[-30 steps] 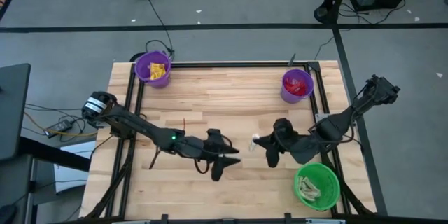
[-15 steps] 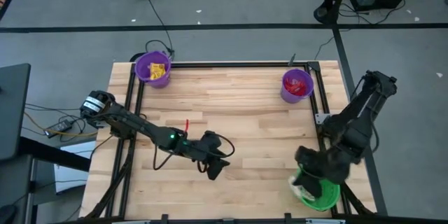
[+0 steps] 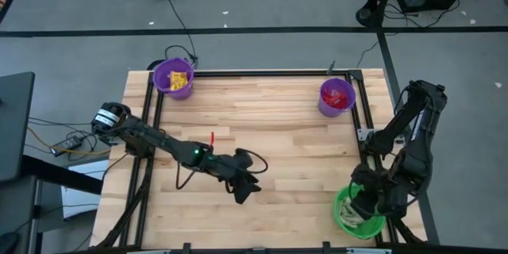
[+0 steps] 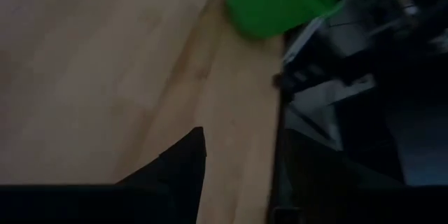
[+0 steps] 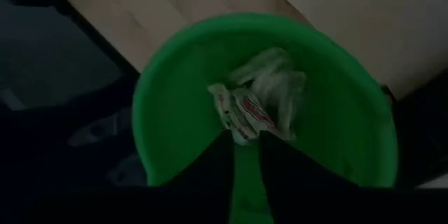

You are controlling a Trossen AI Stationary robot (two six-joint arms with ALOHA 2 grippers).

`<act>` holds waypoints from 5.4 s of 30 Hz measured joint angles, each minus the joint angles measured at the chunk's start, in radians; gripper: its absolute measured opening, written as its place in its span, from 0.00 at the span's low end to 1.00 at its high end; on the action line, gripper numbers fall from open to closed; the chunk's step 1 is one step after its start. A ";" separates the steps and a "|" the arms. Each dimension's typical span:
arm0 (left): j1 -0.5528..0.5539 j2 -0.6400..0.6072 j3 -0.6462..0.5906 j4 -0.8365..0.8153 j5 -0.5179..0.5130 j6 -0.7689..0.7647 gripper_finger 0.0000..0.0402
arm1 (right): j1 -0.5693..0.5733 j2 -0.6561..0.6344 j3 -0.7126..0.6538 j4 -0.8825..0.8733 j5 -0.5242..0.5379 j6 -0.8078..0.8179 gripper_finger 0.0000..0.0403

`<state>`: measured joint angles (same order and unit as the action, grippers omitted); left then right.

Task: Sort candy by brand, put in halloween buckets
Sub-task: Put the white chocolate bar into the green bucket, then return to Home Position

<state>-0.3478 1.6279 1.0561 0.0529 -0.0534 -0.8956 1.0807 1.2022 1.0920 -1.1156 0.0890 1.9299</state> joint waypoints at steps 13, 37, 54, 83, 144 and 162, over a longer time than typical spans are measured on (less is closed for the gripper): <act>0.001 -0.247 0.000 0.109 0.015 0.189 0.48 | -0.018 -0.012 0.000 0.313 0.466 -0.333 0.39; 0.046 -0.805 -0.001 -0.397 -0.181 0.563 0.27 | -0.556 -0.013 0.000 1.294 0.711 -1.962 0.06; 0.047 -1.175 -0.505 -0.275 -0.314 0.705 0.01 | -0.742 -0.059 -0.119 1.271 0.337 -2.059 0.01; 0.355 -1.250 -0.708 -0.035 -0.248 0.924 0.00 | -0.967 -0.662 -0.768 1.447 0.067 -1.926 0.01; 0.518 -1.628 -1.027 0.119 0.087 0.828 0.01 | -1.068 -1.200 -1.052 1.249 -0.090 -1.852 0.02; 0.453 -1.628 -1.048 0.107 -0.014 0.713 0.01 | -1.078 -1.199 -1.078 1.131 0.016 -1.794 0.02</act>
<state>0.1053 -0.0002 0.0086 0.1599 -0.0670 -0.1826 0.0031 0.0030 0.0143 0.0151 0.1050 0.1359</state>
